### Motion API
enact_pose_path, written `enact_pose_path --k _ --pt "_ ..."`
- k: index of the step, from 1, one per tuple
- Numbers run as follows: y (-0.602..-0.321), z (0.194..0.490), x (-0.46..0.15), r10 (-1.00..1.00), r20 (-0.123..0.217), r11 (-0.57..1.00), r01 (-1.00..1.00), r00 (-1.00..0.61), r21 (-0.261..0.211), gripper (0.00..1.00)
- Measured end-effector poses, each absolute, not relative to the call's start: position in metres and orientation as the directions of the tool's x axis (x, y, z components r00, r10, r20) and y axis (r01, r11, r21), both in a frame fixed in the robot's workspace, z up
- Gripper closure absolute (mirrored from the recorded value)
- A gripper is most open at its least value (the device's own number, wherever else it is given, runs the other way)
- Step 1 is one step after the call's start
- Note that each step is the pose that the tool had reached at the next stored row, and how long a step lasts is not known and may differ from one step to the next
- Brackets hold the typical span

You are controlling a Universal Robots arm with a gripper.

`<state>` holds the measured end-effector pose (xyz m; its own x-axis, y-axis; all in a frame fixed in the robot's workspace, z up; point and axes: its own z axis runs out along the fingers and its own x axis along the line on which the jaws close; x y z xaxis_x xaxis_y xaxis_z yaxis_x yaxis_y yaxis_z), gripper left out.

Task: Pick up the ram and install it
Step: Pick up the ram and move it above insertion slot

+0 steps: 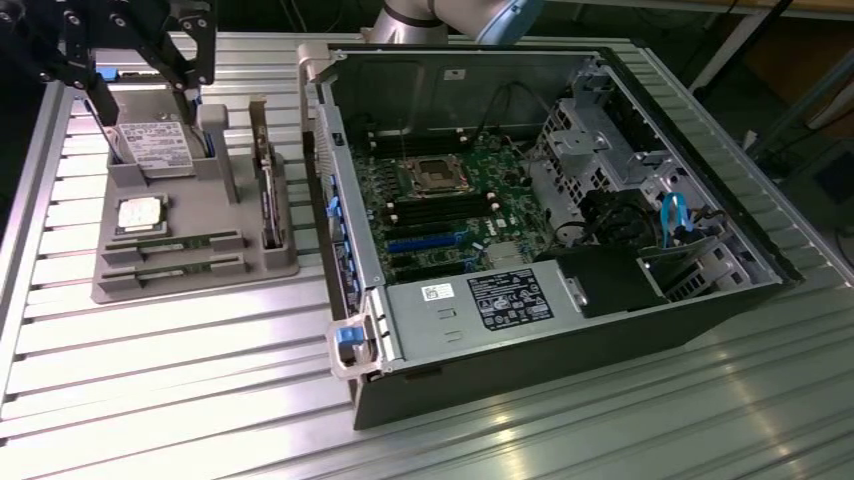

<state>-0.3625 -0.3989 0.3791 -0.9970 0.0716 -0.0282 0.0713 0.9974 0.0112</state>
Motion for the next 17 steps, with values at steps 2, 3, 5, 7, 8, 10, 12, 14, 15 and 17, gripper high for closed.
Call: enact_pose_path --k 2,3,5,7,8,10,12,14,15,17 --pt "-0.399 0.374 -0.362 0.071 -0.029 0.997 0.071 -0.997 0.006 0.36" --pt "-0.399 0.374 -0.363 0.071 -0.028 0.997 0.071 -0.997 0.006 0.36" --pt "-0.399 0.374 -0.362 0.071 -0.029 0.997 0.071 -0.997 0.006 0.36" --pt "-0.399 0.37 -0.362 0.071 -0.029 0.997 0.071 -0.997 0.006 0.36" --pt "-0.399 0.367 -0.362 0.071 -0.03 0.997 0.071 -0.997 0.006 0.36" --pt "-0.399 0.363 -0.362 0.071 -0.031 0.997 0.071 -0.997 0.006 0.36" --pt "-0.399 0.359 -0.362 0.071 -0.034 0.997 0.071 -0.997 0.006 0.36" --pt "-0.399 0.355 -0.362 0.071 -0.034 0.997 0.071 -0.997 0.006 0.36" --pt "-0.399 0.354 -0.362 0.071 -0.034 0.997 0.071 -0.997 0.006 0.36" --pt "-0.399 0.352 -0.363 0.071 -0.035 0.997 0.071 -0.997 0.006 0.36"
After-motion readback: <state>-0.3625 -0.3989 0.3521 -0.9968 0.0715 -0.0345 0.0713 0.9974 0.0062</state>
